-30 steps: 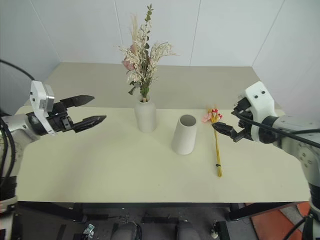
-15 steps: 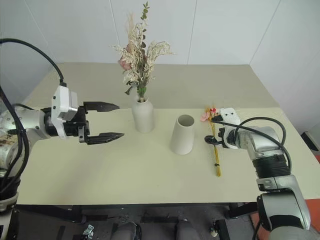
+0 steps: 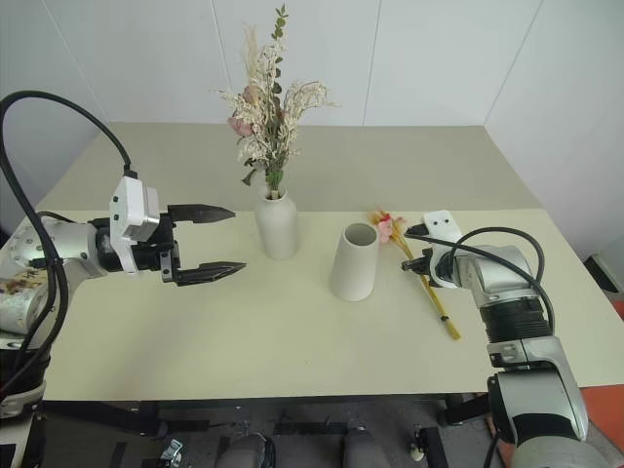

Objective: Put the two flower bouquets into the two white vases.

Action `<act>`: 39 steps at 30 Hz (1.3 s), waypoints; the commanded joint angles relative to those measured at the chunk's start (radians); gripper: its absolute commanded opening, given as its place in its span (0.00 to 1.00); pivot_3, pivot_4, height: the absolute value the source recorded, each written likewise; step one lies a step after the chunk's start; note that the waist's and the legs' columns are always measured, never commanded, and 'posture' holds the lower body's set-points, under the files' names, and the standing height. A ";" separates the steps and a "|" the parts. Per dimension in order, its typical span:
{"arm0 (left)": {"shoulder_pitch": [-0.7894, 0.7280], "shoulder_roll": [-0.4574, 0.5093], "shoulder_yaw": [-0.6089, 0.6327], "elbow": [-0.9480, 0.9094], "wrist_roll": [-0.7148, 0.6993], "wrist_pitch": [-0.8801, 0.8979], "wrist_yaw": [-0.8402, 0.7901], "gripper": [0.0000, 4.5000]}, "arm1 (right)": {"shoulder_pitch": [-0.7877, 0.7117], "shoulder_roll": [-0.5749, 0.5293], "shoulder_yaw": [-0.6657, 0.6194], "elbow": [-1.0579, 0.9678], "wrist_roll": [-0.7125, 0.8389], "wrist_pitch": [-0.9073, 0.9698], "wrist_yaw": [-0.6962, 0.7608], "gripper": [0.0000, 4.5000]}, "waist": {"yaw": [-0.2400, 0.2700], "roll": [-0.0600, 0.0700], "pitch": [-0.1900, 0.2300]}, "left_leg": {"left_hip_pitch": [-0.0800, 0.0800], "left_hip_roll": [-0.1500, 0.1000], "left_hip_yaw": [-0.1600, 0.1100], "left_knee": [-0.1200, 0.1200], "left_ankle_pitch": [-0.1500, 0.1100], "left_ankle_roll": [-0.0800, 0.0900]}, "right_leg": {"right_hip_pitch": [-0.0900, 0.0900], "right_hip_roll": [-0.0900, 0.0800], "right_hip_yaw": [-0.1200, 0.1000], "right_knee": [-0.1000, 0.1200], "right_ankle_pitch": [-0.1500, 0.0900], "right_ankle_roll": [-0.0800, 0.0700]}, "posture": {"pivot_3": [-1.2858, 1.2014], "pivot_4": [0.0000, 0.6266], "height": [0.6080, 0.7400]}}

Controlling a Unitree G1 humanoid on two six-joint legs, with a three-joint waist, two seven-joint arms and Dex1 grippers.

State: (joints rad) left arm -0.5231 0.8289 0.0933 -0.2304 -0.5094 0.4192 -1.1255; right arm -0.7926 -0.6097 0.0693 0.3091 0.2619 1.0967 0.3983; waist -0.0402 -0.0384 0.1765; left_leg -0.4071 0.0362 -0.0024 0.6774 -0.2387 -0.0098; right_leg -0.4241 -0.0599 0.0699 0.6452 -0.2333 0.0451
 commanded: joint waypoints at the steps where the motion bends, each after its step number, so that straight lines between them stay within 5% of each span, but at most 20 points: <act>1: -0.016 0.000 0.002 0.002 0.006 -0.025 -0.004 1.00 | -0.003 0.002 -0.075 -0.031 -0.046 -0.102 -0.071 0.01 | 0.000 0.000 0.000 | 0.000 0.000 0.000 0.000 0.000 0.000 | 0.000 0.000 0.000 0.000 0.000 0.000 | 0.52 0.24 1.00; 6: -0.021 -0.002 0.002 0.019 0.014 -0.040 -0.005 1.00 | 0.007 0.076 -0.231 -0.130 -0.168 -0.599 -0.383 0.01 | -0.002 0.000 0.000 | -0.001 0.000 0.000 0.000 0.000 0.000 | -0.001 0.000 0.000 0.000 0.000 0.000 | 0.52 0.24 1.00; 10: -0.025 -0.006 0.003 0.029 0.015 -0.049 -0.005 1.00 | 0.034 0.155 -0.326 -0.216 -0.141 -0.943 -0.423 0.01 | -0.004 0.001 0.000 | -0.001 0.000 0.000 -0.002 0.000 0.000 | -0.002 0.000 0.000 0.000 0.000 0.000 | 0.52 0.24 1.00; 11: -0.026 -0.007 0.000 0.034 0.019 -0.055 -0.007 1.00 | 0.037 0.201 -0.372 -0.285 -0.033 -0.973 -0.373 0.01 | -0.004 0.001 0.000 | -0.001 0.000 0.000 -0.002 0.000 0.000 | -0.002 0.000 0.000 0.000 0.000 0.000 | 0.52 0.24 1.00; 14: -0.026 -0.008 -0.005 0.043 0.026 -0.065 -0.010 1.00 | 0.025 0.308 -0.437 -0.432 0.197 -0.990 -0.289 0.01 | -0.007 0.001 0.000 | 0.000 0.001 0.000 -0.002 0.000 0.000 | -0.001 0.000 0.000 0.001 0.000 0.000 | 0.52 0.24 1.00; 17: -0.027 -0.008 -0.005 0.050 0.027 -0.071 -0.011 1.00 | 0.022 0.364 -0.407 -0.505 0.253 -0.959 -0.286 0.01 | -0.006 0.001 0.000 | 0.001 0.001 0.000 -0.002 0.000 0.000 | -0.001 0.000 0.000 0.002 0.000 0.000 | 0.52 0.24 1.00; 39: -0.009 0.008 0.013 0.033 0.026 -0.049 -0.004 1.00 | 0.202 0.452 -0.231 -0.672 0.243 -0.839 -0.277 0.01 | -0.005 0.001 0.000 | 0.001 0.001 0.000 -0.002 0.000 0.000 | -0.001 0.001 0.000 0.002 -0.001 -0.001 | 0.52 0.24 1.00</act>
State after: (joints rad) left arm -0.5200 0.8266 0.0851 -0.1798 -0.4750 0.3764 -1.1310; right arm -0.5814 -0.1590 -0.1644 -0.3413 0.5141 0.2864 0.1200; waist -0.0449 -0.0369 0.1769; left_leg -0.4060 0.0375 -0.0025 0.6758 -0.2387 -0.0099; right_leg -0.4251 -0.0591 0.0697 0.6473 -0.2340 0.0437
